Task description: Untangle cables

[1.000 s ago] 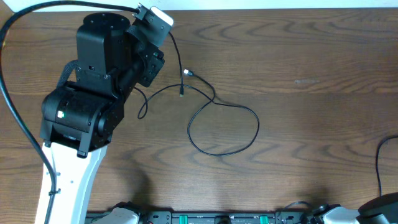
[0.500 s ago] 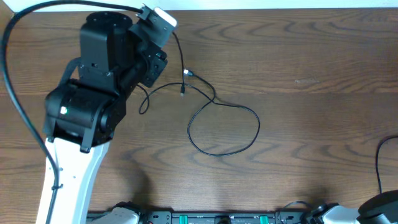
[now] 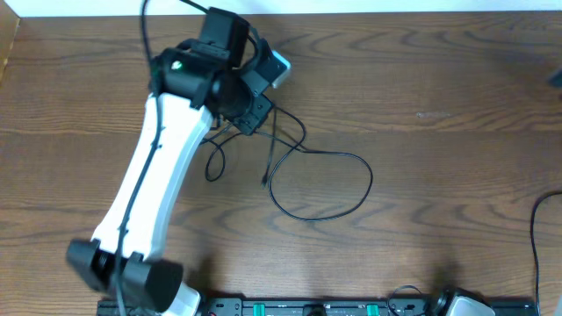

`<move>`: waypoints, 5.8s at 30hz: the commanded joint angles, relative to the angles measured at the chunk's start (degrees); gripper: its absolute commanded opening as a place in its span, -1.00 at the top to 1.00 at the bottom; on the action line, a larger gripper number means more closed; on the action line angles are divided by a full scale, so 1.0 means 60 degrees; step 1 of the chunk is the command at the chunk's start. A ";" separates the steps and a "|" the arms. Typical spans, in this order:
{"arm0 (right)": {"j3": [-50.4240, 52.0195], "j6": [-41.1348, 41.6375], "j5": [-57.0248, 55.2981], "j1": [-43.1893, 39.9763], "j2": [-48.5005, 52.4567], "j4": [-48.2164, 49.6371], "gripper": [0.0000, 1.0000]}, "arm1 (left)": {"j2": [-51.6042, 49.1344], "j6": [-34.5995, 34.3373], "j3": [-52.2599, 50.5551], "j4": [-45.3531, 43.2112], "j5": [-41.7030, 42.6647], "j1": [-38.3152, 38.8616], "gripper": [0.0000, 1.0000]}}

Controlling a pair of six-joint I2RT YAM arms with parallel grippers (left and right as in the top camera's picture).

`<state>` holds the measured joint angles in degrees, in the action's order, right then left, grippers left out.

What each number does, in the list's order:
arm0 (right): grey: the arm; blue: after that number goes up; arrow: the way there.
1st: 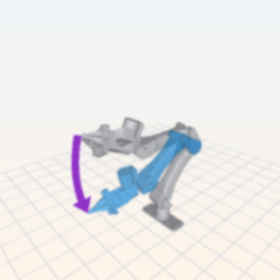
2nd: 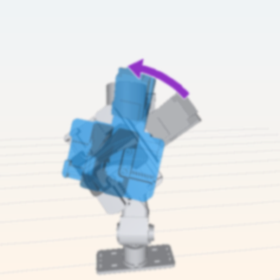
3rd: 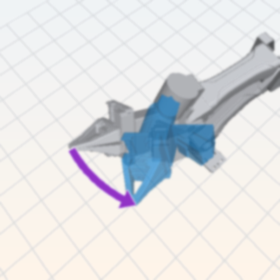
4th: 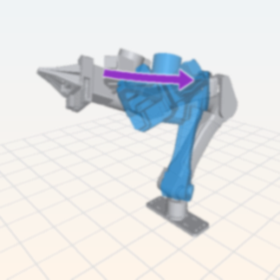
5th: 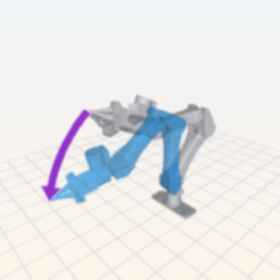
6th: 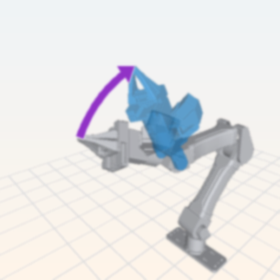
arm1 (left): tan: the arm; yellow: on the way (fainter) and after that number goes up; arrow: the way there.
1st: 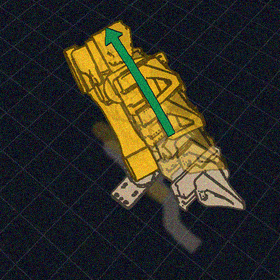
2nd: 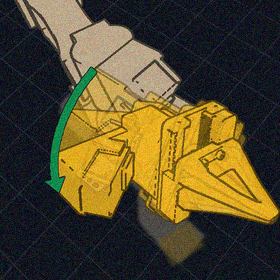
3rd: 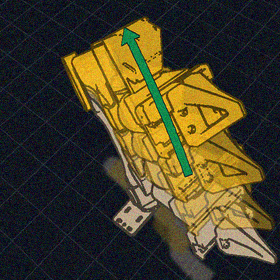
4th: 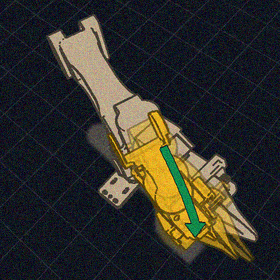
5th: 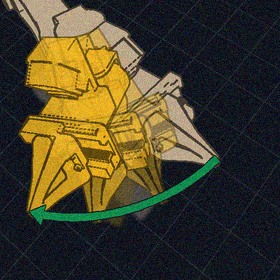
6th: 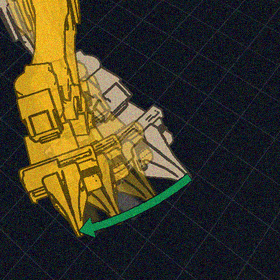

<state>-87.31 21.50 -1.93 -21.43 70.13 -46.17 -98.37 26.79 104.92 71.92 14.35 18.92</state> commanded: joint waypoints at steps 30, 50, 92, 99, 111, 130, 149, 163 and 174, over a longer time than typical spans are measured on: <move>0.0000 -0.3235 -0.1126 0.7763 0.3340 -0.1464 -0.99 | 0.1756 -0.0499 -0.0361 0.0375 -0.3220 0.1490 -0.98; 0.0000 -0.5566 -0.1086 0.9828 0.7825 -0.0069 -0.99 | 0.5617 -0.2954 -0.0375 -0.1027 -0.7504 0.0455 -1.00; 0.0000 -0.6233 -0.2973 1.0918 0.8725 0.1494 0.98 | 0.4889 -0.2987 -0.0408 -0.0678 -0.7471 0.0455 -1.00; -0.0004 -0.5329 -0.3362 1.0601 0.8018 0.1534 0.99 | 0.4940 -0.2987 -0.0408 -0.0678 -0.7471 0.0455 -1.00; -0.0004 -0.5122 -0.3417 0.8896 0.3705 0.2331 0.98 | 0.4936 -0.2987 -0.0408 -0.0678 -0.7468 0.0455 -1.00; -0.0004 -0.4747 -0.4652 0.1665 0.2102 0.2320 0.97 | 0.4921 -0.2983 -0.0408 -0.0681 -0.7147 0.0455 -1.00; -0.0004 -0.0699 -0.5180 -0.3275 0.1945 0.2860 0.98 | 0.4921 -0.2983 -0.0408 -0.0674 -0.7147 0.0455 -1.00; 0.0000 0.1497 -0.1432 -0.5537 0.2685 0.1504 -0.16 | 0.4918 -0.2983 -0.0408 -0.0674 -0.7147 0.0455 -1.00; 0.0000 0.0514 -0.0823 -0.4120 0.2455 0.1526 -0.99 | 0.4918 -0.2983 -0.0408 -0.0674 -0.7144 0.0455 -1.00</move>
<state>-87.00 27.07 -8.38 -49.30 86.24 -36.67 -69.32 10.02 102.65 67.72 -28.62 21.85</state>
